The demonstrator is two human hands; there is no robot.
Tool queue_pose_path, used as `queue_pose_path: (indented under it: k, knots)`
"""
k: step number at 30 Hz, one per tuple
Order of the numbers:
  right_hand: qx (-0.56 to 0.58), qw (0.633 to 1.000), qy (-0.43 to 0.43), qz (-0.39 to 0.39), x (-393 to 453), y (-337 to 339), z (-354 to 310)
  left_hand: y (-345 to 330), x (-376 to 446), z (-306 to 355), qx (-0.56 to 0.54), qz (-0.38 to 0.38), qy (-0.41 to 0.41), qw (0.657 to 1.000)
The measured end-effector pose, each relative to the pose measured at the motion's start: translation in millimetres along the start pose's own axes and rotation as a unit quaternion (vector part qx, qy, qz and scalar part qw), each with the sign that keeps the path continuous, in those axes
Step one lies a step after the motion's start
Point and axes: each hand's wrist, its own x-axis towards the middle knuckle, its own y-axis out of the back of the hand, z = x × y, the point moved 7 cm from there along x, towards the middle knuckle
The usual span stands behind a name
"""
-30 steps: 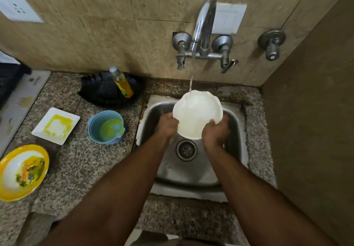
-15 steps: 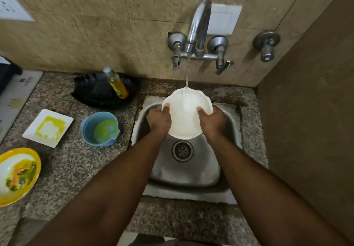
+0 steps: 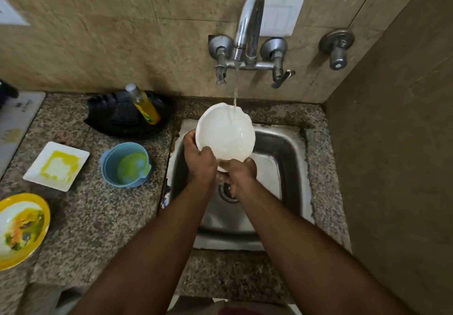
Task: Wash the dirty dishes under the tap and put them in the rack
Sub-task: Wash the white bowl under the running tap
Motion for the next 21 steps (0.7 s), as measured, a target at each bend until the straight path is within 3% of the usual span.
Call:
queue_pose_path:
  k: [4, 7, 10, 12, 16, 21]
  knots:
    - [-0.003, 1.000, 0.006, 0.010, 1.9, 0.3, 3.8, 4.1, -1.6, -2.9, 0.020, -0.016, -0.020, 0.999]
    - [-0.067, 0.992, 0.064, 0.088, 0.2, 15.4, -20.8, -1.8, -9.7, -2.1, 0.014, -0.051, -0.004, 0.999]
    - [-0.141, 0.974, 0.111, 0.136, 9.2, 28.7, -37.4, -11.9, -10.4, -1.8, -0.023, -0.098, 0.050, 0.994]
    - [-0.122, 0.983, 0.097, 0.100, 10.8, 25.5, -33.3, -15.5, -8.8, -2.2, -0.061, -0.115, 0.090, 0.987]
    - [-0.127, 0.986, 0.103, -0.014, 12.7, 9.0, -19.7, -7.3, -6.5, -7.6, -0.087, -0.063, 0.094, 0.990]
    - [-0.070, 0.992, 0.047, 0.097, 7.7, 9.0, 10.0, -4.8, -14.0, -13.1, -0.045, -0.015, 0.074, 0.996]
